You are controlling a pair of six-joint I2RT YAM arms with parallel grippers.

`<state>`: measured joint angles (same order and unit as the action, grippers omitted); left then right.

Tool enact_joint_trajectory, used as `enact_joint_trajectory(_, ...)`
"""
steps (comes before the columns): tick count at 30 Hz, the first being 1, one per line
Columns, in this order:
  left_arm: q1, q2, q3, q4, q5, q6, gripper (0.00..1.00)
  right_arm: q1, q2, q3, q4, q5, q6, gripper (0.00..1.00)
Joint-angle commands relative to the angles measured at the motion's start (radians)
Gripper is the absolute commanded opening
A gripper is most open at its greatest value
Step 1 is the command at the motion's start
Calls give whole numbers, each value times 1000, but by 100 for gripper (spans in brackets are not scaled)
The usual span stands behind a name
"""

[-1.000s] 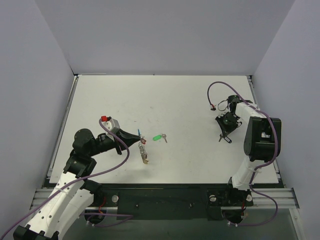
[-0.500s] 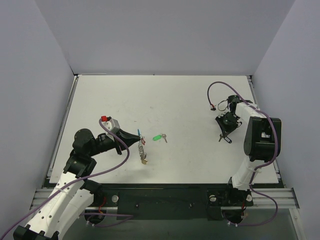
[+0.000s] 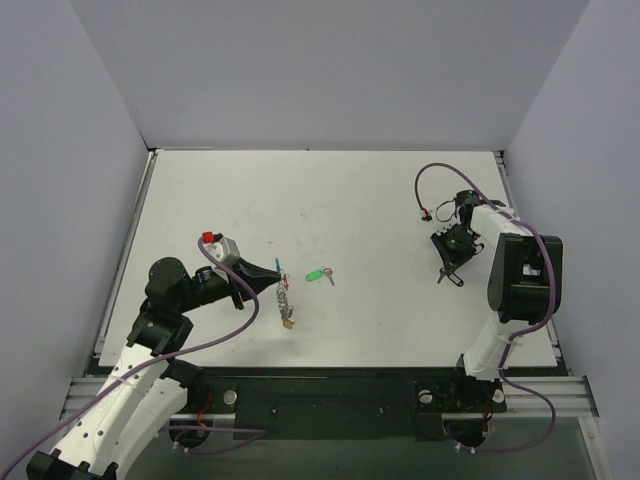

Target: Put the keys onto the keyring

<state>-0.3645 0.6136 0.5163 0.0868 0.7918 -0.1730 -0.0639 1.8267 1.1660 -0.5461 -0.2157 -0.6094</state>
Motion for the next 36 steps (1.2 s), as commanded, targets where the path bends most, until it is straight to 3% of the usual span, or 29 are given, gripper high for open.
enact_joint_trajectory(1, 6, -8, 22, 57, 21, 6, 0, -2, -26, 3, -46, 12, 5, 8)
enact_joint_trajectory(36, 6, -9, 22, 59, 24, 6, 0, -25, -44, -5, -38, -14, 17, 9)
